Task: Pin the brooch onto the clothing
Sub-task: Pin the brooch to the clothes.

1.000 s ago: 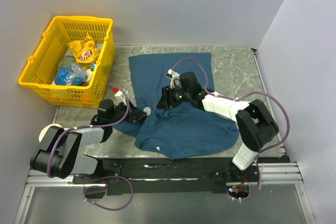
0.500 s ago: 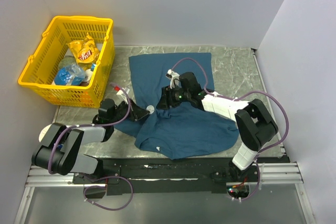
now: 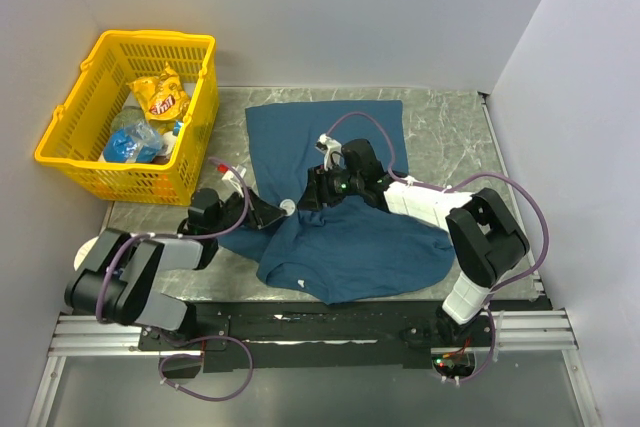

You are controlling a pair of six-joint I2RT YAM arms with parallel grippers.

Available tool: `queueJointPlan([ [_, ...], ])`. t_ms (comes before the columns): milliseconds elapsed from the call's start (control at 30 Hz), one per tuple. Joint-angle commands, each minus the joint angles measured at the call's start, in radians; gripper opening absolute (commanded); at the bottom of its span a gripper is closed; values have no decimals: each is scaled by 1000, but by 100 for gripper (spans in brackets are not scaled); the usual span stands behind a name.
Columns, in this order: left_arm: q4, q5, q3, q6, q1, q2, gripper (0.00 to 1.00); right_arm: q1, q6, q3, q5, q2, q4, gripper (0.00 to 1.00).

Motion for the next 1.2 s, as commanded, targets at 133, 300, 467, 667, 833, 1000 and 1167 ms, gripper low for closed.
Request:
queueJointPlan([
  [133,-216,-122,18,163,-3,-145,1,-6,-11,-9,-13,-19,49,65],
  [300,-219,-124,17,179,-3,-110,1,-8,-8,-8,-16,-15,49,65],
  [467,-169,-92,9,168,-3,-75,1,-9,-11,-6,-10,-15,40,65],
  [667,-98,-36,6,133,-3,-61,1,-11,-11,-4,-19,-1,43,66],
  [833,5,5,-6,71,-3,-43,1,-25,-31,-20,-48,2,63,70],
  [1000,129,56,-15,-5,-3,23,1,-44,-86,-52,-24,-38,52,78],
  [1167,172,70,-20,-19,-4,51,1,-63,-107,-90,-59,-73,63,85],
])
